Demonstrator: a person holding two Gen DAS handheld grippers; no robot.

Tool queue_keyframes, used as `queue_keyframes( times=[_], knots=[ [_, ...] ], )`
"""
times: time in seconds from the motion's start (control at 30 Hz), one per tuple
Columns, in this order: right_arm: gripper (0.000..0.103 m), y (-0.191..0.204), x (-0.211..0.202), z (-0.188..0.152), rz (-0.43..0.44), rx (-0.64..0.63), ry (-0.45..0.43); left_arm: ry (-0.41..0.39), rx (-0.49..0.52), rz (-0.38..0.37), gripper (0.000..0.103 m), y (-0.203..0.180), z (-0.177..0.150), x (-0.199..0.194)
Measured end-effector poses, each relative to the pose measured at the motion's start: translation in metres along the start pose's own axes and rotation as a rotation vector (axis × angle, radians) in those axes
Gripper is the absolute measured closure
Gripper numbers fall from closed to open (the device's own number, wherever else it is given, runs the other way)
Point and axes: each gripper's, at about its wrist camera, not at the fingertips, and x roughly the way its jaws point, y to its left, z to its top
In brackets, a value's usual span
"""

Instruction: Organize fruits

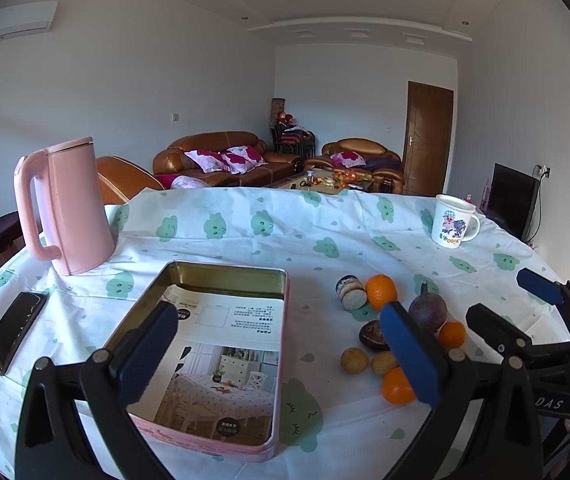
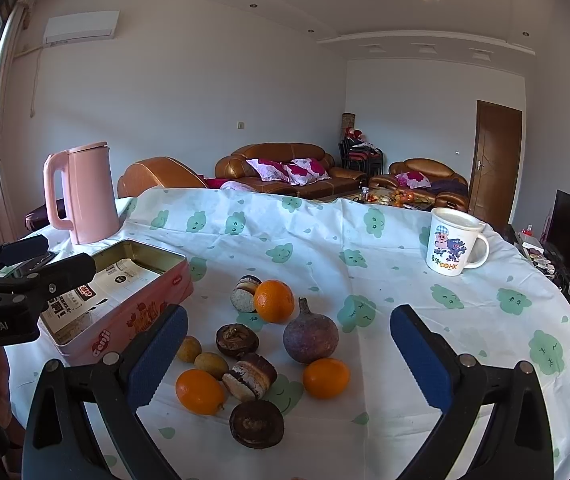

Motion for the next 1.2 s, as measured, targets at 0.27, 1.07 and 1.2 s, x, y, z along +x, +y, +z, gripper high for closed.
queue_keyframes(
  times=[0.27, 1.07, 1.2],
  knots=[
    [0.001, 0.0, -0.0002, -0.0002, 0.002, 0.002, 0.0, -0.001, 0.001, 0.0, 0.0, 0.0004, -0.0004, -0.0004],
    [0.001, 0.0006, -0.0016, -0.0024, 0.008, 0.007, 0.001, -0.002, 0.001, 0.005, 0.0, 0.0079, 0.0002, 0.0003],
    [0.001, 0.0002, -0.0011, -0.0038, 0.011, 0.009, 0.003, -0.001, 0.002, 0.006, 0.0, 0.0083, 0.0, 0.0004]
  ],
)
